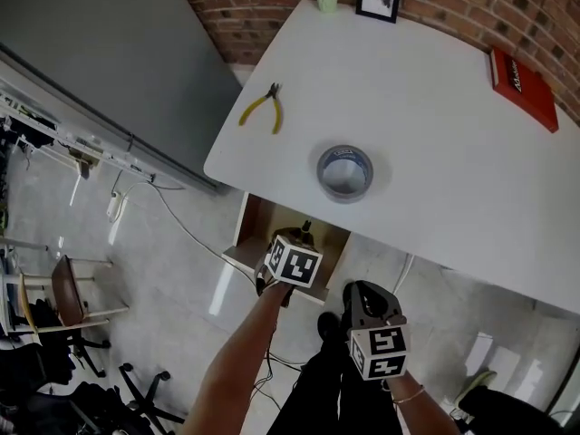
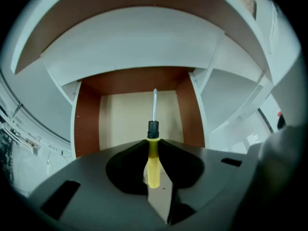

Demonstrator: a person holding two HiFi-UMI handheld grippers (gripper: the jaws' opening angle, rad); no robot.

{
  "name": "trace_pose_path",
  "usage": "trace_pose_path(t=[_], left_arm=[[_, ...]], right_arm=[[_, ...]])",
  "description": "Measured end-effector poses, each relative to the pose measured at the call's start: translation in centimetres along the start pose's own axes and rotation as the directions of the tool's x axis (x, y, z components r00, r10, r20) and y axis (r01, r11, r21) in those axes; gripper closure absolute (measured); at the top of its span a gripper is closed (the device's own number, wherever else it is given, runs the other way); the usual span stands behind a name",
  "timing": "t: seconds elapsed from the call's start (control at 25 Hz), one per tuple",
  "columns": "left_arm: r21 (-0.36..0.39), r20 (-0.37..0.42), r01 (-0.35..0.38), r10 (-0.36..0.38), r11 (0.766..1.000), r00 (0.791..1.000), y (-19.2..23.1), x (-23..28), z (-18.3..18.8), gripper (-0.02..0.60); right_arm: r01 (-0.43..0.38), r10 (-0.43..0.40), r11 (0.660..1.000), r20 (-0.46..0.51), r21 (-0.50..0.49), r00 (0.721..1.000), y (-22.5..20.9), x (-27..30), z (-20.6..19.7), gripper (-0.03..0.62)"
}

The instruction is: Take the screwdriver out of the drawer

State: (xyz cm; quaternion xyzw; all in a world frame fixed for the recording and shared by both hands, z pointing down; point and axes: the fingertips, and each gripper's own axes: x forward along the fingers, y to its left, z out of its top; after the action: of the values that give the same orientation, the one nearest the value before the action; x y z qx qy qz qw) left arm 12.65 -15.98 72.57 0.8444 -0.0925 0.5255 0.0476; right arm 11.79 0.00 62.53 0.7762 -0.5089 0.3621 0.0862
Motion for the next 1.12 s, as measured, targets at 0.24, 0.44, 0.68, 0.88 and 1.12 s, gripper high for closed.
trace_pose_path(t=[0.24, 0.44, 0.68, 0.88, 1.12], left_arm=[[-0.029, 0.063, -0.013, 0.014, 1.000, 0.998, 0.1, -4.4, 1.0, 0.516], [-0.106, 0.124, -0.011, 0.024, 0.994, 0.992, 0.2, -8.4, 1.9, 0.517], [-0.091, 0.167, -0.025, 0.040, 0.996, 0.985, -0.4, -12.5, 2.3, 0.515], [-0.083, 0.155, -0.019, 0.032, 0.996, 0.987, -0.7, -14.1, 1.4, 0.515], [-0.121, 0.162, -0.013, 0.033, 0.993, 0.986, -0.6, -15.6, 0.4, 0.515]], right_arm=[[-0.004, 0.004, 1.000, 0.034, -0.028, 0.999, 0.2, -1.4, 2.5, 0.592], [-0.012, 0.015, 0.999, 0.063, -0.047, 0.998, 1.0, -2.8, 5.0, 0.592], [-0.026, 0.034, 0.996, 0.091, -0.086, 0.995, 2.4, -4.0, 7.3, 0.592], [-0.035, 0.045, 0.994, 0.101, -0.099, 0.994, 3.4, -4.8, 8.6, 0.592], [-0.042, 0.053, 0.992, 0.100, -0.118, 0.994, 4.3, -5.2, 9.5, 0.592]])
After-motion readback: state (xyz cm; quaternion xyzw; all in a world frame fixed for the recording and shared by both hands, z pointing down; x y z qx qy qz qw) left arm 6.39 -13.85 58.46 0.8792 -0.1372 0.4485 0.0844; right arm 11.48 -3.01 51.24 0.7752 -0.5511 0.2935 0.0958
